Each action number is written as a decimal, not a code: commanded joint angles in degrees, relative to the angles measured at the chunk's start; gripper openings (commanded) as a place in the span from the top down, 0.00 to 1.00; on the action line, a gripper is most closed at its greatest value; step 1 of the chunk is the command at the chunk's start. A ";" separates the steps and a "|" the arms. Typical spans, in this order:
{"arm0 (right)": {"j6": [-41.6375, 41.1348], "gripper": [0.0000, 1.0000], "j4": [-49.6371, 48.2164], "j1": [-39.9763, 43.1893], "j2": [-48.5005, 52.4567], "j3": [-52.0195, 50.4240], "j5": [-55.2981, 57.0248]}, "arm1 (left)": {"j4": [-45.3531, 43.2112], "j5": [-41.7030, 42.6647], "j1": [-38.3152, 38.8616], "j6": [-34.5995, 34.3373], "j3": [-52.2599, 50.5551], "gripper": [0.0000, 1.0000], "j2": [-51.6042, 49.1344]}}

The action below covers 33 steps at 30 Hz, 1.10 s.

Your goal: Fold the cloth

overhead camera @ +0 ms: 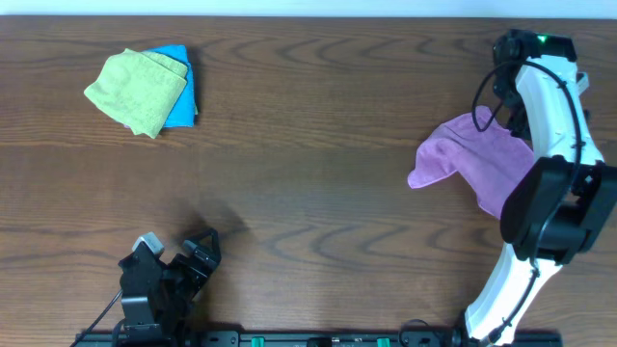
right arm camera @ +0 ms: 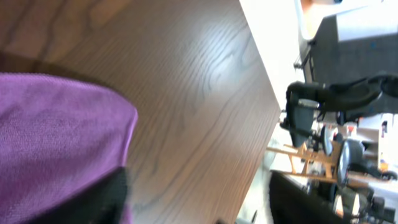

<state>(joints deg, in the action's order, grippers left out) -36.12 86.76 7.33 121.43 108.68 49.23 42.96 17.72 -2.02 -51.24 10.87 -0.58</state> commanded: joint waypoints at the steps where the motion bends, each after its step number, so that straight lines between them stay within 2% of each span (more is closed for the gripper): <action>1: -0.35 0.18 -0.31 -0.72 -2.78 0.17 -2.56 | 0.09 1.42 0.28 -0.17 -0.90 0.05 0.37; 4: 4.46 0.18 -1.81 -2.38 -4.72 0.17 -8.28 | 0.09 1.44 0.28 -0.17 -0.90 0.05 0.37; 10: 26.14 0.19 -3.74 -9.27 -8.31 0.17 -37.81 | 0.09 1.42 0.28 -0.15 -0.90 0.05 0.37; 14: 26.77 0.21 -2.84 -14.64 -7.96 -0.33 -41.00 | 0.09 1.42 0.28 -0.15 -0.90 0.05 0.37; 19: 26.14 0.22 -7.34 -20.00 -7.85 -5.29 -41.86 | 0.09 1.42 0.28 -0.15 -0.90 0.05 0.37; 27: 23.15 0.23 -17.09 -20.48 -7.85 -21.77 -43.76 | 0.11 1.42 0.28 0.04 -0.90 0.05 0.37; 33: 21.55 0.25 -22.12 -20.48 -7.85 -27.21 -43.69 | 0.11 1.42 0.28 0.04 -0.90 0.05 0.37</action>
<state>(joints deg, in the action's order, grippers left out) -13.08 65.71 -13.15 113.65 82.50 5.93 42.87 18.28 -2.02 -51.22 10.85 -0.58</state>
